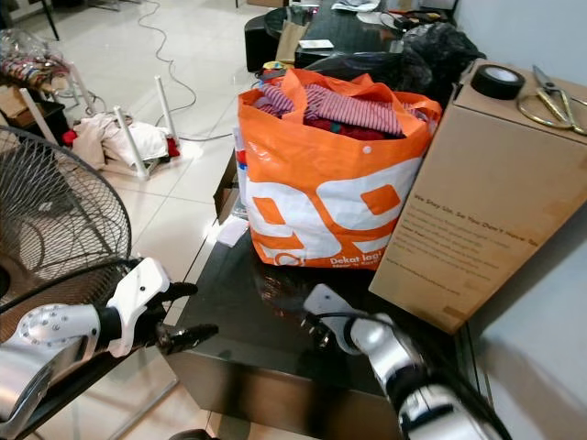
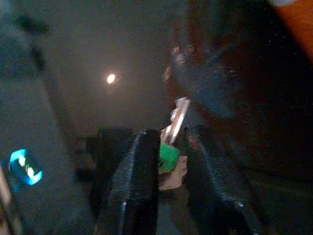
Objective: Hang keys on a hook
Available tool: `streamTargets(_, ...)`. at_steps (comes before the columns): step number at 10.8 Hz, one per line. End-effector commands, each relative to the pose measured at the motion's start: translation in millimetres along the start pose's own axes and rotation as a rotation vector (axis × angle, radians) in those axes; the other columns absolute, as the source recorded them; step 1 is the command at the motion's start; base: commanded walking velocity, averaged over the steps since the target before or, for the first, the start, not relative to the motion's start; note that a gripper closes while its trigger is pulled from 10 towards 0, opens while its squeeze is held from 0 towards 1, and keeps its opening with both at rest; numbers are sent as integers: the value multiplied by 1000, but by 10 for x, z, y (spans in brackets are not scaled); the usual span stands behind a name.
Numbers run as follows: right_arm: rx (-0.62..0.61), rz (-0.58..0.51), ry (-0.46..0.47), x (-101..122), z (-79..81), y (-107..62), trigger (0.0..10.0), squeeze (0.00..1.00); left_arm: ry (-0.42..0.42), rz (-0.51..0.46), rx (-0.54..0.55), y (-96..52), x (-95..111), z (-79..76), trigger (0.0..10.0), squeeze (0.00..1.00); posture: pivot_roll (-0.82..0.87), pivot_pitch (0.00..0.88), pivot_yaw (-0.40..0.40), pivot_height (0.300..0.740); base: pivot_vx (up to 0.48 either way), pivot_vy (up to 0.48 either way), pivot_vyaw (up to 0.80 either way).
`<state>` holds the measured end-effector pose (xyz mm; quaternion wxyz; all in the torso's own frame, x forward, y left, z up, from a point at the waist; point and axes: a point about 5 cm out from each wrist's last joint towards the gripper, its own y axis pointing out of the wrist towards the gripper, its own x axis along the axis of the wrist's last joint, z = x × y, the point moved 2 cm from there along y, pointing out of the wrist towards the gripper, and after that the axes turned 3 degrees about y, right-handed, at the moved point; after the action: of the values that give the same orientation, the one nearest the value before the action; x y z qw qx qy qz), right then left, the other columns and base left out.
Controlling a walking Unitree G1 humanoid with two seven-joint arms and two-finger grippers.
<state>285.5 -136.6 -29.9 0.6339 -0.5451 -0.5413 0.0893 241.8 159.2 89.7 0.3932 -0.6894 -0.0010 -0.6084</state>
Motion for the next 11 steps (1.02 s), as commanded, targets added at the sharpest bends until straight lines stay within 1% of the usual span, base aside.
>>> streamTargets(1, 25, 29, -34, -11, -10, -5, 10000, 1000, 18, 19, -3, -3, -19, 16, 10000, 475, 9, 0, 3, 740, 0, 0, 0)
streamTargets(2, 35, 57, -51, -31, -30, 4, 10000, 1000, 21, 37, -13, 7, -68, 12, 10000, 475, 10, 0, -8, 740, 0, 0, 0)
streamTargets(3, 37, 70, -59, -30, -31, 15, 10000, 1000, 21, 38, -16, 6, -68, 11, 10000, 478, 12, 0, -16, 740, 0, 0, 0)
streamTargets(5, 40, 108, -109, -85, -49, 8, 10000, 1000, 23, 35, -20, 15, -70, 6, 10000, 482, 11, 0, -26, 740, 0, 0, 0)
streamTargets(6, 52, 123, -126, -105, -48, 5, 10000, 898, 23, 34, -22, 18, -75, 1, 10000, 478, 8, 0, -27, 740, 0, 0, 0)
streamTargets(7, 67, 166, -184, -161, -55, -10, 10000, 0, 22, 33, -24, 25, -82, -11, 10000, 478, 5, 0, -29, 740, 0, 0, 0)
streamTargets(9, 47, 189, -220, -201, -81, -22, 10000, 0, 22, 32, -26, 32, -84, -16, 10000, 478, 6, 0, -29, 740, 0, 0, 0)
streamTargets(10, 50, 221, -261, -258, -86, -36, 4510, 0, 22, 32, -25, 33, -82, -10, 10000, 478, 7, 0, -31, 740, 0, 0, 0)
streamTargets(11, 53, 241, -284, -300, -85, -45, 3765, 0, 23, 33, -24, 31, -83, -11, 10000, 478, 8, 0, -32, 740, 0, 0, 0)
